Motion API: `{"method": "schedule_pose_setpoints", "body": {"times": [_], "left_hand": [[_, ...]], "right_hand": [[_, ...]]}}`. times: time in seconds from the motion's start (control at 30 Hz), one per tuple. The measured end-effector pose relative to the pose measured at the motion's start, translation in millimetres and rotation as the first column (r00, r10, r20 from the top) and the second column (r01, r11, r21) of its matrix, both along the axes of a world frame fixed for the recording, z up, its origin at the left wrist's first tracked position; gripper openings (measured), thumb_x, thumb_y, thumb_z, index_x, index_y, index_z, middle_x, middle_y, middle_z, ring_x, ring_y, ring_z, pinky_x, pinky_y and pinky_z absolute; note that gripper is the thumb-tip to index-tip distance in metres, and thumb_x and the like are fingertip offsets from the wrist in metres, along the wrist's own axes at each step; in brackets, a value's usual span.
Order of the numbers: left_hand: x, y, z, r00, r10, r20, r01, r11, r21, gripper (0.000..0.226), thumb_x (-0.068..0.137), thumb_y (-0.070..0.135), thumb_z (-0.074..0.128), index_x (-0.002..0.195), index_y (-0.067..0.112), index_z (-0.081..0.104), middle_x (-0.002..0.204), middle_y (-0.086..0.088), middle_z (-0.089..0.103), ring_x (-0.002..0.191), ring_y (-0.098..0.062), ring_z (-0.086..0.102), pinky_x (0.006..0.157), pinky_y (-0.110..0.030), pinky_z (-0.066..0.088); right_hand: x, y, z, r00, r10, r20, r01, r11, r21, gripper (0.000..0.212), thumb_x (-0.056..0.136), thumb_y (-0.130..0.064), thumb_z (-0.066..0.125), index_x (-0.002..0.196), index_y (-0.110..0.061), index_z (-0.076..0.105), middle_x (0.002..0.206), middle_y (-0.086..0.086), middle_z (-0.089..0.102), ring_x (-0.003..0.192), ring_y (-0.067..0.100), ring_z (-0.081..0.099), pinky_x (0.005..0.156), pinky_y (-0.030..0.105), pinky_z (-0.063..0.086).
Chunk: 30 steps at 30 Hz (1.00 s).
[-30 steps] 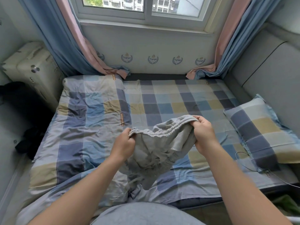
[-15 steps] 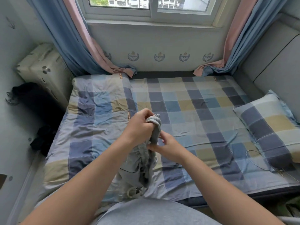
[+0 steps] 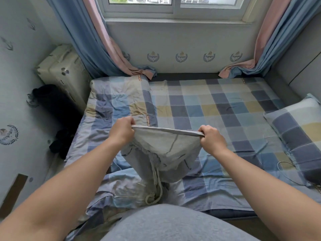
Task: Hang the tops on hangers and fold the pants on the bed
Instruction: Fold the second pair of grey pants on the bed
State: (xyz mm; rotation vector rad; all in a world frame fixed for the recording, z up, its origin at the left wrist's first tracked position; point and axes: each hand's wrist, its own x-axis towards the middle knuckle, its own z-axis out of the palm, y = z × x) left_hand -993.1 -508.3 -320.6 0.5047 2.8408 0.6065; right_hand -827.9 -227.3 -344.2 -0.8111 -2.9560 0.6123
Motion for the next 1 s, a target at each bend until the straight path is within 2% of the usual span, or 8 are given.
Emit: {"method": "schedule_pose_setpoints", "body": {"times": [0.17,0.33,0.5,0.53,0.67,0.8,0.9,1.0], "left_hand": [[-7,-31,-41,0.98,0.126,0.155,-0.113,0.989,-0.091,0.019,0.087,0.0,0.051,0.088,0.011,0.066,0.09,-0.012,0.065,0.086,-0.03,0.058,0.068,-0.033,0.046],[0,-66,-66,0.92,0.256,0.295,-0.231,0.966,-0.119,0.019,0.086,0.001,0.049,0.072,0.009,0.059,0.076,-0.013,0.061,0.073,-0.03,0.055,0.06,-0.033,0.039],[-1,-81,-76,0.8,0.404,0.444,-0.425,0.903,-0.055,0.022,0.095,0.002,0.041,0.083,0.006,0.059,0.074,-0.016,0.053,0.062,-0.028,0.05,0.049,-0.026,0.035],[-2,-79,-75,0.731,0.444,0.518,-0.522,0.853,0.007,0.021,0.097,0.003,0.039,0.092,0.006,0.059,0.08,-0.018,0.055,0.062,-0.029,0.054,0.043,-0.024,0.039],[-7,-72,-66,0.438,0.445,0.781,-0.81,0.572,0.129,0.018,0.1,0.003,0.037,0.112,0.005,0.051,0.084,-0.02,0.058,0.061,-0.028,0.062,0.034,-0.024,0.048],[-14,-73,-52,0.297,0.33,0.896,-0.877,0.465,0.119,0.028,0.096,-0.004,0.029,0.087,0.002,0.055,0.07,-0.014,0.053,0.039,-0.012,0.056,0.033,-0.015,0.044],[-17,-72,-41,0.206,0.247,0.947,-0.931,0.347,0.112,0.027,0.084,-0.011,0.026,0.068,0.004,0.042,0.043,-0.01,0.043,0.03,-0.012,0.046,0.03,-0.015,0.04],[-16,-70,-38,0.171,0.18,0.969,-0.959,0.257,0.121,0.021,0.07,-0.01,0.03,0.069,0.005,0.045,0.044,-0.009,0.045,0.033,-0.013,0.049,0.03,-0.016,0.04]], "right_hand": [[25,29,-26,0.966,-0.22,0.136,0.211,0.974,0.078,0.024,0.087,0.001,0.048,0.093,-0.02,0.058,0.11,0.007,0.06,0.104,0.032,0.053,0.079,0.035,0.039],[51,58,-44,0.843,-0.529,0.098,0.538,0.829,-0.157,0.022,0.087,0.001,0.05,0.098,-0.012,0.064,0.109,0.016,0.064,0.093,0.035,0.056,0.076,0.036,0.047],[48,74,-39,0.444,-0.852,0.278,0.681,0.119,-0.723,0.028,0.093,0.001,0.045,0.109,-0.015,0.062,0.1,0.015,0.061,0.079,0.029,0.061,0.041,0.023,0.047],[46,76,-37,0.433,-0.852,0.294,0.672,0.087,-0.735,0.031,0.093,0.001,0.044,0.11,-0.018,0.062,0.097,0.014,0.061,0.072,0.026,0.059,0.036,0.021,0.045],[37,75,-22,0.552,-0.799,0.238,0.655,0.239,-0.717,0.044,0.095,-0.001,0.031,0.089,-0.017,0.072,0.095,0.014,0.061,0.06,0.021,0.051,0.031,0.014,0.036],[32,83,-7,0.636,-0.736,0.232,0.608,0.292,-0.739,0.05,0.095,-0.002,0.025,0.089,-0.017,0.073,0.086,0.009,0.06,0.054,0.016,0.048,0.031,0.013,0.029],[31,94,-2,0.654,-0.683,0.327,0.591,0.19,-0.784,0.043,0.096,-0.001,0.023,0.091,-0.017,0.063,0.07,0.004,0.045,0.033,0.006,0.037,0.029,0.012,0.023],[30,95,3,0.664,-0.599,0.448,0.573,0.022,-0.819,0.024,0.096,0.0,0.028,0.081,-0.009,0.045,0.061,0.005,0.04,0.029,0.006,0.041,0.028,0.013,0.032]]}}
